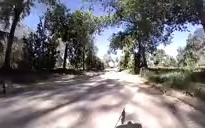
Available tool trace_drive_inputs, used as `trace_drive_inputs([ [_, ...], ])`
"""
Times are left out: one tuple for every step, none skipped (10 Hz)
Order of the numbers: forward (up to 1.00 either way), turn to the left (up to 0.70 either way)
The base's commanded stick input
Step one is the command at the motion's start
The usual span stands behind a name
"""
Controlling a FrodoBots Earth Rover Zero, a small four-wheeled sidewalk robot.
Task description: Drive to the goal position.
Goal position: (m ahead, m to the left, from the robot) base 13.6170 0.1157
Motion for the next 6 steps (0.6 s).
trace_drive_inputs([
  [1.0,0.03],
  [1.0,-0.17],
  [1.0,-0.31],
  [1.0,-0.21],
  [1.0,-0.12],
  [1.0,-0.02],
])
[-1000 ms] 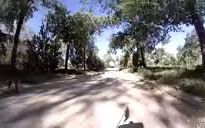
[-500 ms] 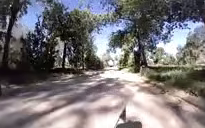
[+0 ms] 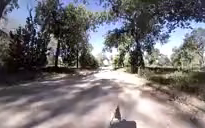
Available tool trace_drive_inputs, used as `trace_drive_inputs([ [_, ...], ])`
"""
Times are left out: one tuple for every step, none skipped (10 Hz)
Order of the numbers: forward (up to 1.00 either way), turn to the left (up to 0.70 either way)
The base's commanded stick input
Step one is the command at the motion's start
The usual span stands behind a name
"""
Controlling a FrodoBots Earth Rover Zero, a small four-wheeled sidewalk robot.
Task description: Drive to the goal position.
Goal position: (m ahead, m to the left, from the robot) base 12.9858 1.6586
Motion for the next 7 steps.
trace_drive_inputs([
  [1.0,0.03],
  [1.0,0.03],
  [1.0,0.03],
  [1.0,0.03],
  [1.0,0.03],
  [1.0,0.03],
  [1.0,0.03],
])
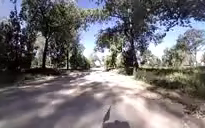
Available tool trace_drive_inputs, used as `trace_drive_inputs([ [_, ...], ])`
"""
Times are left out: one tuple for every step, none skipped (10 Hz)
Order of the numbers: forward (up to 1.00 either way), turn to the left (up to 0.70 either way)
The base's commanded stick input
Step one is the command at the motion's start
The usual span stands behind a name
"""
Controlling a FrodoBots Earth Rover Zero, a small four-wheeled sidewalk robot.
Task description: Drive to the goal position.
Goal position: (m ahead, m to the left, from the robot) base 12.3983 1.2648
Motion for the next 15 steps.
trace_drive_inputs([
  [1.0,0.03],
  [1.0,0.03],
  [1.0,0.03],
  [1.0,0.03],
  [1.0,0.03],
  [1.0,0.03],
  [1.0,0.03],
  [1.0,0.03],
  [1.0,0.03],
  [1.0,0.06],
  [1.0,0.4],
  [1.0,0.43],
  [1.0,0.13],
  [1.0,0.03],
  [1.0,0.03],
])
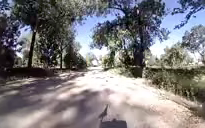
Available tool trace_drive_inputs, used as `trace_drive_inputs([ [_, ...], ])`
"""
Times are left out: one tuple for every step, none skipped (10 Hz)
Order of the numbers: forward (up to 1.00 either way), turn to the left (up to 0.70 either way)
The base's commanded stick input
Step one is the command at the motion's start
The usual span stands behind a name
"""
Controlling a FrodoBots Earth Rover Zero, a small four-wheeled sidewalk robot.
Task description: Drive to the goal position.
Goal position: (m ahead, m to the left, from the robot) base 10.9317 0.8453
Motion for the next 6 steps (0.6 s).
trace_drive_inputs([
  [1.0,0.03],
  [1.0,0.03],
  [1.0,0.03],
  [1.0,0.03],
  [1.0,0.03],
  [1.0,0.03],
])
